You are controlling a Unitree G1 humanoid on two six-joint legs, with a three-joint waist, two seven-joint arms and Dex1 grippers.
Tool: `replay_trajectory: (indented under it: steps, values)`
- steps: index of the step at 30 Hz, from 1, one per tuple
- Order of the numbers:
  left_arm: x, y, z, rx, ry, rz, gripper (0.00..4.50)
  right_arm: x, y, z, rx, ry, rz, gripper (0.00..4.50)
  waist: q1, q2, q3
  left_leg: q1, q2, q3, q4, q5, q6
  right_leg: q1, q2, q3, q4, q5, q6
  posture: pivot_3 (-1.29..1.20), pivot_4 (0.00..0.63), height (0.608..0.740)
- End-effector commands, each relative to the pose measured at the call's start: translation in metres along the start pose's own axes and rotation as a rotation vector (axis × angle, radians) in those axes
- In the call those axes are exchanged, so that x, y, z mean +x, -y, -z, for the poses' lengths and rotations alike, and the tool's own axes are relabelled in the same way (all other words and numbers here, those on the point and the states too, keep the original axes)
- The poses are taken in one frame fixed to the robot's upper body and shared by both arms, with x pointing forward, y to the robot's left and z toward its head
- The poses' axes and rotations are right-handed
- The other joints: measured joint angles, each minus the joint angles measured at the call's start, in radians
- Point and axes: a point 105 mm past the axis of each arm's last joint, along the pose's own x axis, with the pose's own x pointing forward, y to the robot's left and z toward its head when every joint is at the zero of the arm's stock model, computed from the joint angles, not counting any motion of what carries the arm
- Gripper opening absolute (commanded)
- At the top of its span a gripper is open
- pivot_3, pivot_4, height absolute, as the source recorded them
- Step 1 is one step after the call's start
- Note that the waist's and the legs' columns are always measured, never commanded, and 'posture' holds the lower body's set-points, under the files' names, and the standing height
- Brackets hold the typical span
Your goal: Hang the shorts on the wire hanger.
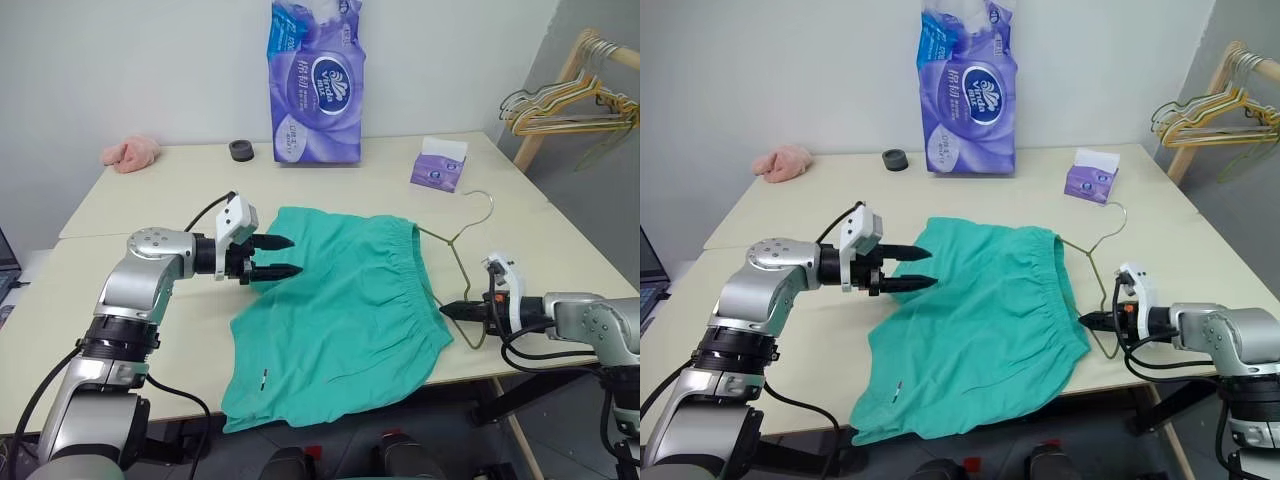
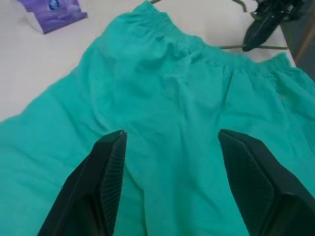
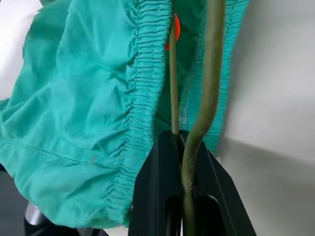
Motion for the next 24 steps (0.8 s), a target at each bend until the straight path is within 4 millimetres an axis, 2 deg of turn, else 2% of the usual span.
replay_trajectory:
  steps: [1, 3, 5, 7, 9, 12, 15, 19, 24]
  values:
    - [-0.006, -0.027, -0.031, 0.023, 0.108, -0.141, 3.99, -0.012, -0.021, -0.023, -0.160, 0.051, -0.024, 0.00, 0.001, 0.000, 0.000, 0.000, 0.000, 0.000, 0.000, 0.000, 0.000, 0.000, 0.000, 0.000, 0.000, 0.000, 0.000, -0.09, 0.035, 0.740]
    - [-0.007, -0.033, -0.047, 0.051, 0.161, -0.152, 4.49, -0.012, -0.029, -0.025, -0.263, 0.034, -0.010, 0.00, -0.001, 0.000, 0.000, -0.001, 0.000, 0.000, 0.000, 0.000, 0.000, -0.001, 0.000, 0.000, 0.000, 0.000, 0.000, -0.10, 0.032, 0.740]
    - [-0.008, -0.040, -0.067, 0.074, 0.219, -0.164, 4.49, -0.012, -0.036, -0.027, -0.321, 0.033, -0.012, 0.00, -0.002, -0.001, 0.000, -0.001, 0.000, 0.000, 0.000, 0.000, 0.000, -0.001, 0.000, 0.000, 0.000, 0.000, 0.000, -0.10, 0.030, 0.740]
    - [-0.009, -0.042, -0.078, 0.089, 0.246, -0.154, 4.49, -0.011, -0.039, -0.028, -0.368, 0.019, -0.002, 0.00, -0.005, -0.001, -0.001, -0.002, 0.000, 0.000, 0.000, 0.000, 0.000, -0.002, 0.000, 0.000, 0.000, 0.000, 0.000, -0.11, 0.024, 0.740]
    - [-0.004, -0.035, -0.086, 0.173, 0.205, -0.075, 4.49, -0.008, -0.049, -0.030, -0.429, 0.008, -0.014, 0.00, -0.006, -0.001, -0.001, -0.002, 0.000, 0.000, 0.000, 0.000, 0.000, -0.002, 0.000, 0.000, 0.000, 0.000, 0.000, -0.12, 0.022, 0.740]
    - [0.003, -0.012, -0.081, 0.284, 0.090, 0.134, 4.49, -0.002, -0.062, -0.030, -0.544, -0.023, -0.031, 0.00, -0.009, 0.000, -0.001, -0.002, 0.000, 0.001, 0.000, 0.000, 0.000, -0.002, 0.000, 0.000, 0.000, 0.000, 0.000, -0.12, 0.022, 0.740]
    - [0.007, 0.001, -0.072, 0.324, 0.005, 0.270, 4.49, 0.001, -0.068, -0.028, -0.622, -0.051, -0.041, 0.00, -0.009, 0.000, -0.001, -0.001, 0.000, 0.002, 0.000, 0.000, 0.000, -0.003, 0.001, 0.000, 0.001, 0.000, 0.000, -0.12, 0.020, 0.740]
    - [0.016, 0.004, -0.062, 0.379, -0.068, 0.338, 4.49, 0.005, -0.073, -0.026, -0.717, -0.077, -0.051, 0.00, -0.009, 0.000, -0.001, -0.002, 0.000, 0.004, 0.000, 0.000, 0.000, -0.003, 0.001, 0.000, 0.000, 0.000, 0.000, -0.13, 0.022, 0.740]
    - [0.027, -0.005, -0.061, 0.429, -0.079, 0.315, 4.49, 0.007, -0.082, -0.026, -0.793, -0.081, -0.066, 0.00, -0.009, 0.000, -0.001, -0.002, -0.001, 0.005, 0.000, 0.000, 0.000, -0.003, 0.001, 0.001, 0.000, 0.000, 0.000, -0.14, 0.024, 0.740]
